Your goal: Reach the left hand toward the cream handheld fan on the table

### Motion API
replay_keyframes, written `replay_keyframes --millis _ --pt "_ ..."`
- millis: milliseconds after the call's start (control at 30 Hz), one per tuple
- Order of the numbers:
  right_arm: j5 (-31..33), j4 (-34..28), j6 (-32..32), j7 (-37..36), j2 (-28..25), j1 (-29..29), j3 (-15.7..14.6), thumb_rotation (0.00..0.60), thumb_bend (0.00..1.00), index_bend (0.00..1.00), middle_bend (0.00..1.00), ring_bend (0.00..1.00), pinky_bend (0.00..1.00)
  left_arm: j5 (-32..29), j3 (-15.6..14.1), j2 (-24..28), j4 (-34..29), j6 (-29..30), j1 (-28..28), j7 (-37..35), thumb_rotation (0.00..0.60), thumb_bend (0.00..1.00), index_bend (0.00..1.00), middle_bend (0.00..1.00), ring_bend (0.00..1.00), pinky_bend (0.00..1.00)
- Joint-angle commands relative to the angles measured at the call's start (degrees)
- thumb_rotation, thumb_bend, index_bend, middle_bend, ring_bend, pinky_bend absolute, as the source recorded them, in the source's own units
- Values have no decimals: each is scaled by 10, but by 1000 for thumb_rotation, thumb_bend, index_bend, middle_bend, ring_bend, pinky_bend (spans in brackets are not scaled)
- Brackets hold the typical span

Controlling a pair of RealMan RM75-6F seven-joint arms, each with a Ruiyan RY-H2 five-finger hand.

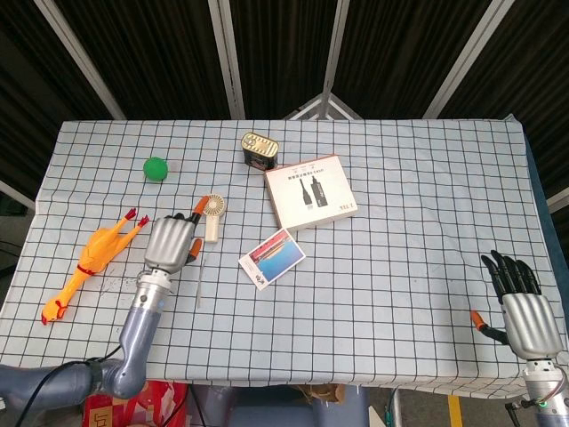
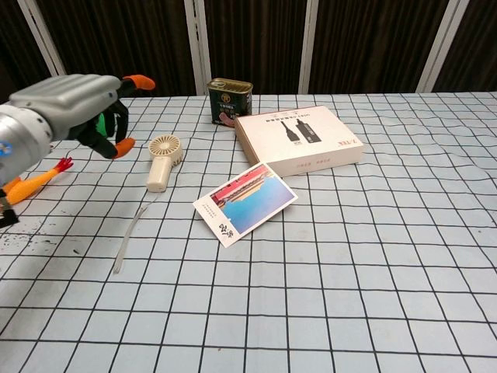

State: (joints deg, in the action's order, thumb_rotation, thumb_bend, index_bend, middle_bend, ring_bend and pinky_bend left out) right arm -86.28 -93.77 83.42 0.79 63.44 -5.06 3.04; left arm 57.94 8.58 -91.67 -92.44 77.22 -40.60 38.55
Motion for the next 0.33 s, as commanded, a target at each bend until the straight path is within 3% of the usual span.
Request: replay_keyframes --millis 33,133,333 --pt "0 0 0 2 0 0 0 600 290 0 0 0 49 69 -65 65 -62 68 64 -25 600 275 0 93 46 64" --pt "-1 0 1 9 2 -1 1 600 290 0 0 0 49 114 -118 117 -95 112 118 -63 600 183 0 2 0 0" --pt "3 2 -2 28 10 -3 2 600 290 0 0 0 49 177 -188 174 -77 168 193 -124 600 150 0 0 0 0"
